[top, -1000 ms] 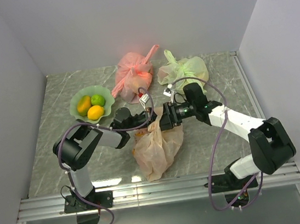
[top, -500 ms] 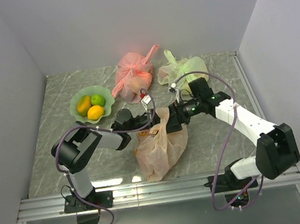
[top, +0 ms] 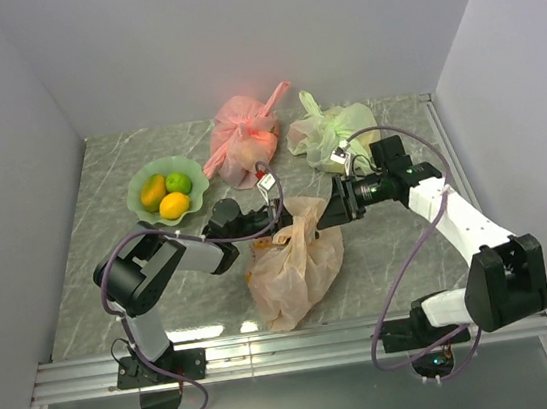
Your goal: Place the fake fruits into the plastic bag and tie a complex knot
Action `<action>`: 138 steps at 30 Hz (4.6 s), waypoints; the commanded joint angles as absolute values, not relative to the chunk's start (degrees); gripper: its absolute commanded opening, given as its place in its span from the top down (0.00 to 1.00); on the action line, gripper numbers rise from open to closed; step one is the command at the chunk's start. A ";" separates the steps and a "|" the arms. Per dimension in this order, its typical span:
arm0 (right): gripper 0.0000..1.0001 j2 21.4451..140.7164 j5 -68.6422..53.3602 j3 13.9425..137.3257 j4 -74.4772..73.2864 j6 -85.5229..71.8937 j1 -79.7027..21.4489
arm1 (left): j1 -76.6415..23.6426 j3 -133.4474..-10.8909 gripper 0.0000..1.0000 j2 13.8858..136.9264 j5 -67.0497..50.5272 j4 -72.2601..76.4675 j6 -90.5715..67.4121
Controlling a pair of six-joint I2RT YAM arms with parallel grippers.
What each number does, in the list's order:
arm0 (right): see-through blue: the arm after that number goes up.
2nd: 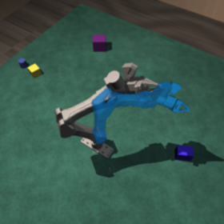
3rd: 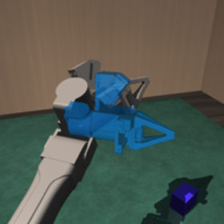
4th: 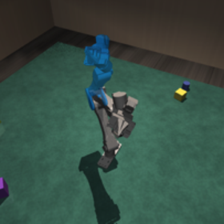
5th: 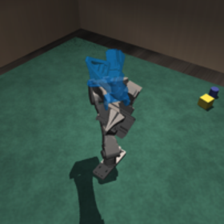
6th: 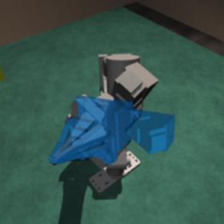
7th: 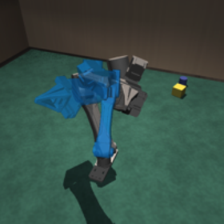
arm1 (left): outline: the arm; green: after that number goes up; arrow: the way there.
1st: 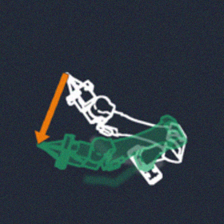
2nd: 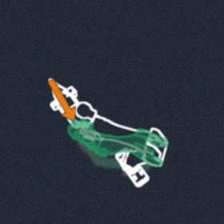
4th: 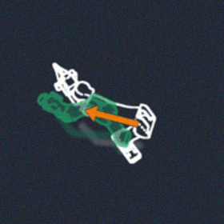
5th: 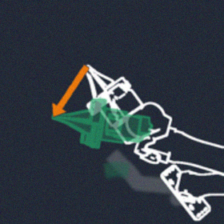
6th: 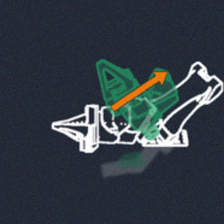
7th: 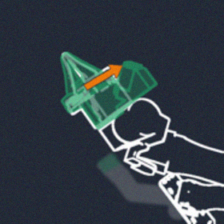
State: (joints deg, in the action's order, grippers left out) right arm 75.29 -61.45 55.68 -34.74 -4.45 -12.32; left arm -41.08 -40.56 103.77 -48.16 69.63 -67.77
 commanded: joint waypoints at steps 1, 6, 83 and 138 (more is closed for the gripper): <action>0.56 74.88 -63.46 54.58 -31.38 -8.96 -12.04 | -41.31 -40.87 1.00 102.04 -48.69 73.65 -67.41; 0.58 77.43 -64.16 54.05 -31.11 -10.28 -12.13 | -41.40 -41.13 1.00 102.04 -48.52 73.21 -66.97; 1.00 73.39 -50.28 59.85 -54.75 22.40 7.18 | -17.67 -55.64 1.00 71.81 -25.23 -28.82 -10.02; 0.23 87.80 -48.52 71.89 -30.15 -13.01 -23.03 | -15.47 -61.26 0.01 70.93 -29.18 -32.70 4.57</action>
